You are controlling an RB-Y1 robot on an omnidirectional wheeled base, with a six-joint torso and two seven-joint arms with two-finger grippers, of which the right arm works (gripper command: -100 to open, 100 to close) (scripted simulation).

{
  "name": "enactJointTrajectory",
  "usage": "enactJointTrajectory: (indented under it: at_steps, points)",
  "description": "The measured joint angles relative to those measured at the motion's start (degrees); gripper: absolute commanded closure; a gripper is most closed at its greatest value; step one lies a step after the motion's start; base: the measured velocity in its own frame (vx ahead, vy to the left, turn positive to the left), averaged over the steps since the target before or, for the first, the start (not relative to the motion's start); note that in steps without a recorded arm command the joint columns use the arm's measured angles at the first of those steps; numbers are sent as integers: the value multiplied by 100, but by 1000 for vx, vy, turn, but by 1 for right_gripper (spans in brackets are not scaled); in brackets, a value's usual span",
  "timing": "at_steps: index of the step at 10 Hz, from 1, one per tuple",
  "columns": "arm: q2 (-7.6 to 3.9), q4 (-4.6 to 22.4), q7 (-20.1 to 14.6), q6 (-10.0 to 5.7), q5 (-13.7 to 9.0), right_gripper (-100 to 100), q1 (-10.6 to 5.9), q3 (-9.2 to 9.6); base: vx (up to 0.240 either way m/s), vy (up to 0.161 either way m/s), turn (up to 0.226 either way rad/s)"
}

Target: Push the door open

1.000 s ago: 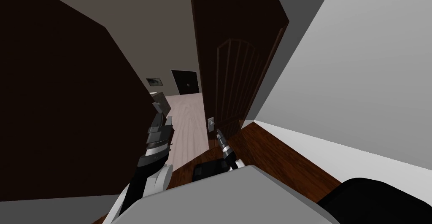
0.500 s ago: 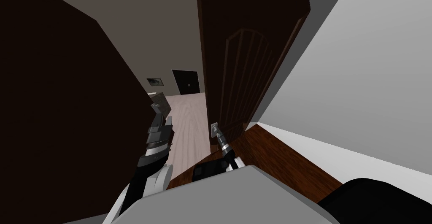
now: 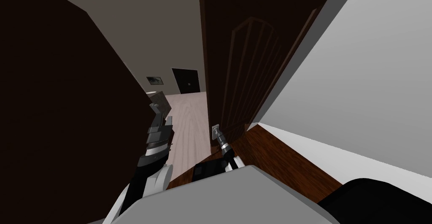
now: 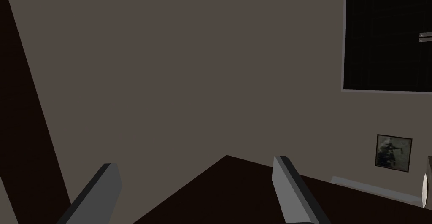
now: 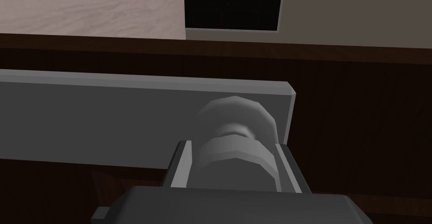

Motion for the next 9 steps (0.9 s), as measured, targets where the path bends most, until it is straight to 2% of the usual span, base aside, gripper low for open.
enactJointTrajectory:
  at_steps: [3, 7, 9]
  points:
    - [1, 1, 0, 1, 0, 100, -1, 1, 31, 14, -10]
    - [-104, 46, 1, 46, -48, 100, 33, -66, 166, 84, -56]
    - [-129, 59, 22, 35, -94, 100, -24, -164, 165, 111, -77]
